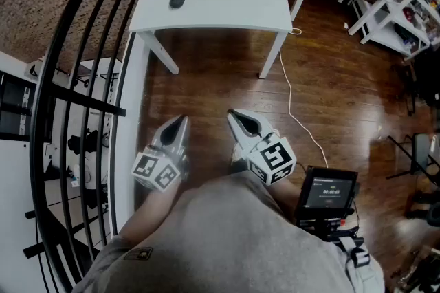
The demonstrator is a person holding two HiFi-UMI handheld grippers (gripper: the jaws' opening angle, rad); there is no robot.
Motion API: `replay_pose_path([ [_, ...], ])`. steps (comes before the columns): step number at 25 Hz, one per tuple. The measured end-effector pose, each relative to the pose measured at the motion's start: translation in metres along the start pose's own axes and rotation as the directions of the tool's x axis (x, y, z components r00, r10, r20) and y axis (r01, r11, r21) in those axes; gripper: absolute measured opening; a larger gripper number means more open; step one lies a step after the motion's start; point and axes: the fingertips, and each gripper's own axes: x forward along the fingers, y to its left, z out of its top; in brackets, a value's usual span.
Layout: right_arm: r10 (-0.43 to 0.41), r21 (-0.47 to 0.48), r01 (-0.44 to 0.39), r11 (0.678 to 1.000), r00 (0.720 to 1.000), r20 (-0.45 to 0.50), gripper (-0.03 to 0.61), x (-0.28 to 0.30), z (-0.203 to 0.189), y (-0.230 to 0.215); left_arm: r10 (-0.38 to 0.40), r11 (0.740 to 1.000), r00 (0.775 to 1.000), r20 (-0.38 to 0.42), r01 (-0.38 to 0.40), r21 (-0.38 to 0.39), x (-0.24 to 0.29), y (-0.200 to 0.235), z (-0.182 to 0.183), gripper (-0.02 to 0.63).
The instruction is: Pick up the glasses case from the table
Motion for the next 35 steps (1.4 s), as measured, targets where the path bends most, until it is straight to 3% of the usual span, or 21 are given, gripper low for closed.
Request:
replay_pose_path([
  [4, 0.014, -0.010, -0.014, 1.000, 1.000, -0.012, 0.011, 0.028, 0.023, -0.048, 0.008, 1.000, 1.000, 0.006, -0.009, 0.009, 0.057, 0.011, 0.027, 0.000],
  [9, 0.004, -0.009, -0.005, 1.000, 1.000, -0.017, 0.012, 0.059, 0.036, -0.103, 0.030, 1.000, 1.000, -0.005, -0.030, -0.005, 0.109, 0.030, 0.031, 0.000],
  [18, -0.019, -0.006, 0.019, 1.000, 0.999, -0.044, 0.012, 0.114, 0.044, -0.131, 0.020, 0.999, 1.000, -0.017, -0.020, -0.025, 0.152, 0.077, 0.045, 0.000],
  [25, -0.079, -0.025, 0.078, 0.997, 0.996, -0.044, 0.012, 0.202, 0.067, -0.159, -0.062, 0.998, 0.998, 0.002, 0.062, -0.015, 0.209, 0.151, 0.080, 0.000],
  [30, -0.108, -0.047, 0.106, 0.993, 0.994, -0.033, 0.012, 0.258, 0.091, -0.157, -0.069, 0.998, 0.998, 0.004, 0.069, -0.005, 0.227, 0.207, 0.114, 0.000],
  [35, -0.125, -0.053, 0.122, 0.991, 0.990, -0.062, 0.012, 0.299, 0.091, -0.179, -0.052, 0.999, 0.999, -0.003, 0.052, -0.017, 0.259, 0.254, 0.120, 0.000],
])
